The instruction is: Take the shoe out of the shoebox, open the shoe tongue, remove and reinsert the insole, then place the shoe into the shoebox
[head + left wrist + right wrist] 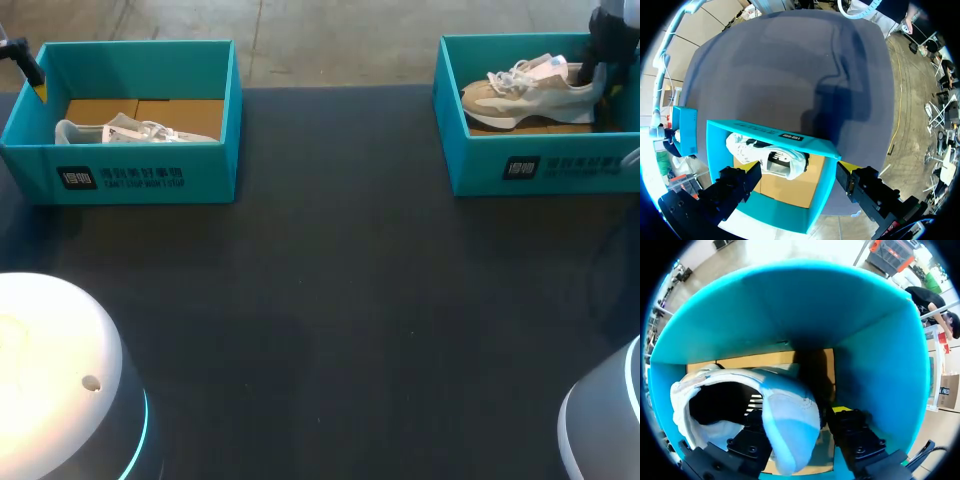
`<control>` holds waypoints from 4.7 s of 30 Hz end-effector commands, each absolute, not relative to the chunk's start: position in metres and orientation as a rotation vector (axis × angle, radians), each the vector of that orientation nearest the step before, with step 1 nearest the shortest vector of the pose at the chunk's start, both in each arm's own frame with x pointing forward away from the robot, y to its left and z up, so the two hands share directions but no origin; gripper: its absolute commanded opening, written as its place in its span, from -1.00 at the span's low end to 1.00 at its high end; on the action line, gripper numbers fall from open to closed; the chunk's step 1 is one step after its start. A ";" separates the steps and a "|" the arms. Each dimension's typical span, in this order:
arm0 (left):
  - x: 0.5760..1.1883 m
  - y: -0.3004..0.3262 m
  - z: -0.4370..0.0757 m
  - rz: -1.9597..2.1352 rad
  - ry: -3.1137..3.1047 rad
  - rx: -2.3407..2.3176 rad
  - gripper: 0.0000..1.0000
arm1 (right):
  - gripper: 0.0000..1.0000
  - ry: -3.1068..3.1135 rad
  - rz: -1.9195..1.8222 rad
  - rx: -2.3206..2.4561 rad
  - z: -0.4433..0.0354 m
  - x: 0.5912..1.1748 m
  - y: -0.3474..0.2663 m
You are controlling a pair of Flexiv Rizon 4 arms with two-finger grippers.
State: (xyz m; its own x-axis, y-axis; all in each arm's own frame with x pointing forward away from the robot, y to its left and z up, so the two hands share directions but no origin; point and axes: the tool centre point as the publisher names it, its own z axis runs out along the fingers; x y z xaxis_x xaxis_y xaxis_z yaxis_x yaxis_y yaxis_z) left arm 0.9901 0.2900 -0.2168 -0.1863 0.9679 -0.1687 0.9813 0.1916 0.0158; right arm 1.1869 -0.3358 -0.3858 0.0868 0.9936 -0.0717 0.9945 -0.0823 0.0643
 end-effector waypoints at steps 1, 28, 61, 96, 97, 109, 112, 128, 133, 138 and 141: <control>0.989 0.290 -0.217 -0.138 2.312 1.907 1.00 | -0.10 2.110 -0.112 2.297 -0.390 1.202 -0.340; 0.989 0.290 -0.217 -0.138 2.312 1.907 1.00 | -1.00 2.002 -0.099 2.296 -0.307 1.176 -0.328; 0.989 0.290 -0.217 -0.138 2.312 1.907 1.00 | -1.00 1.958 -0.004 2.113 -0.186 1.136 -0.264; 0.989 0.290 -0.217 -0.138 2.312 1.907 1.00 | -1.00 2.032 -0.039 2.014 -0.144 1.034 -0.165; 0.989 0.290 -0.217 -0.138 2.312 1.907 1.00 | -1.00 2.048 -0.037 2.011 -0.145 1.033 -0.161; 0.989 0.290 -0.217 -0.138 2.312 1.907 1.00 | -1.00 2.057 -0.032 2.015 -0.146 1.033 -0.158; 0.989 0.290 -0.217 -0.138 2.312 1.907 1.00 | -1.00 2.057 -0.032 2.015 -0.146 1.033 -0.158; 0.989 0.290 -0.217 -0.138 2.312 1.907 1.00 | -1.00 2.063 -0.072 2.023 -0.148 1.022 -0.151; 0.989 0.290 -0.217 -0.138 2.312 1.907 1.00 | -1.00 2.029 -0.077 2.054 -0.144 0.998 -0.138; 0.989 0.290 -0.217 -0.138 2.312 1.907 1.00 | -1.00 2.001 -0.081 2.039 -0.140 0.977 -0.122; 0.989 0.290 -0.217 -0.138 2.312 1.907 1.00 | -1.00 1.991 -0.086 2.036 -0.139 0.964 -0.111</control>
State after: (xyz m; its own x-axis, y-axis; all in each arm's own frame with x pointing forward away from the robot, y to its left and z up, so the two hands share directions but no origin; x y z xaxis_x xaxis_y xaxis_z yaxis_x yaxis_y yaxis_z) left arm 0.9901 0.2898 -0.2168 -0.1860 0.9680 -0.1687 0.9814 0.1914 0.0158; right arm 0.9805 -0.1178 -0.1419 0.0348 0.9721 -0.2321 0.9921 -0.0056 0.1253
